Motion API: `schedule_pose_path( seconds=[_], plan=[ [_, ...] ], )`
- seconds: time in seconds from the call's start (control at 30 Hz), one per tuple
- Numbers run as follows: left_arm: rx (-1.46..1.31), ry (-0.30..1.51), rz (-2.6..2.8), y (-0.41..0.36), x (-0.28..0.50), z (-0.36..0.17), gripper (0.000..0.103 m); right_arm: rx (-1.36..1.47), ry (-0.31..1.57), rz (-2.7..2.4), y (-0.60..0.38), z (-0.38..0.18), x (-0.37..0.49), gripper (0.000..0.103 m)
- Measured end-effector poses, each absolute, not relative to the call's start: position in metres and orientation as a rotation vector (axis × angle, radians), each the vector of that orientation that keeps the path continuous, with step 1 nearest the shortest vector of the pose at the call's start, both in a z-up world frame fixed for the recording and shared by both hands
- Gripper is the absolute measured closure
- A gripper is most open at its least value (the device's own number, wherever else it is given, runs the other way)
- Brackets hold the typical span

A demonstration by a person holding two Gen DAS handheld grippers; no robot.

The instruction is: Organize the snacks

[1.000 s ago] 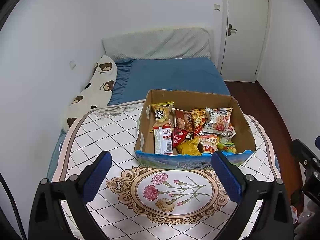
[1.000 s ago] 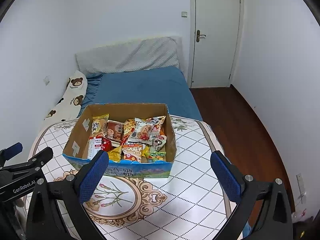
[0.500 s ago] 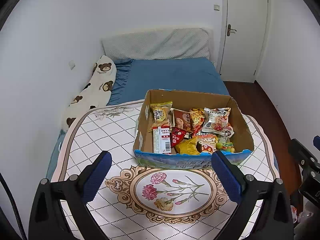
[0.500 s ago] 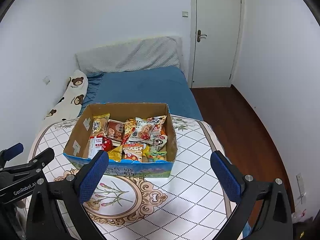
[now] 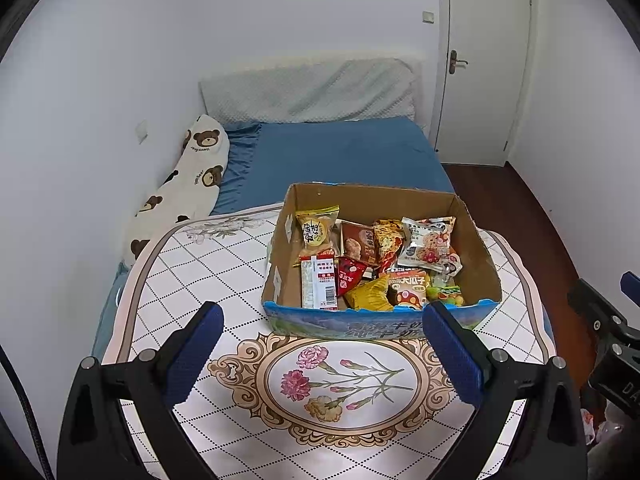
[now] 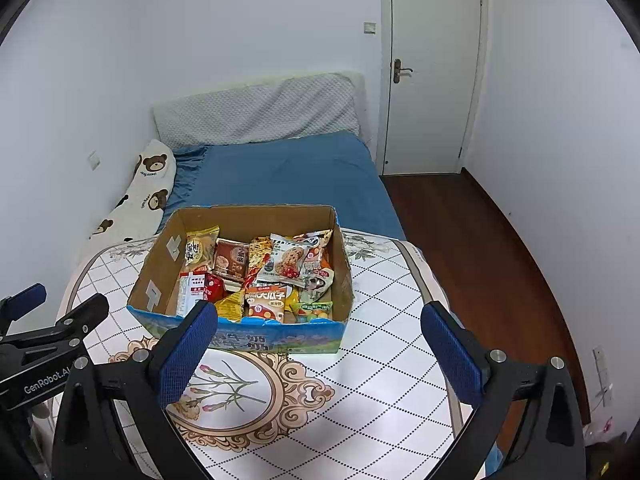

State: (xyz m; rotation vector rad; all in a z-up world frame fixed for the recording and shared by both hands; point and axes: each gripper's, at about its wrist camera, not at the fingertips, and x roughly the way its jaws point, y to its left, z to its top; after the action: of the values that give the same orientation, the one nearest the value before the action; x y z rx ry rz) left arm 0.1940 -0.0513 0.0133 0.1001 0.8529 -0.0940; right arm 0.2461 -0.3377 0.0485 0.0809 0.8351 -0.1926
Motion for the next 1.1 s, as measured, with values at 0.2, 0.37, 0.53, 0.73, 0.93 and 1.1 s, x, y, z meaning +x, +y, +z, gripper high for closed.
schedule_pose_path(
  seconds=[0.2,0.37,0.53,0.73,0.93,1.1],
  plan=[
    [0.102,0.846,-0.094,-0.0511,0.1923,0.0151,0.001,0.082,0.835,-0.192,-0.338,0.049,0.2452,0.0],
    [0.102,0.845,-0.094,-0.0514,0.192,0.0153,0.001,0.087,0.837,-0.192,-0.3387,0.0501,0.2433,0.0],
    [0.101,0.846,-0.095,-0.0509,0.1903,0.0167,0.001,0.088,0.839,-0.193,-0.3393,0.0518,0.2413,0.0],
    [0.103,0.843,-0.095,-0.0512,0.1894,0.0175,0.001,0.086,0.838,-0.193,-0.3393,0.0514,0.2415,0.0],
    [0.107,0.84,-0.098,-0.0525,0.1881,0.019,0.001,0.091,0.841,-0.198,-0.3401,0.0526,0.2403,0.0],
    [0.113,0.84,-0.104,-0.0538,0.1867,0.0185,0.001,0.096,0.843,-0.204,-0.3417,0.0519,0.2385,0.0]
  ],
)
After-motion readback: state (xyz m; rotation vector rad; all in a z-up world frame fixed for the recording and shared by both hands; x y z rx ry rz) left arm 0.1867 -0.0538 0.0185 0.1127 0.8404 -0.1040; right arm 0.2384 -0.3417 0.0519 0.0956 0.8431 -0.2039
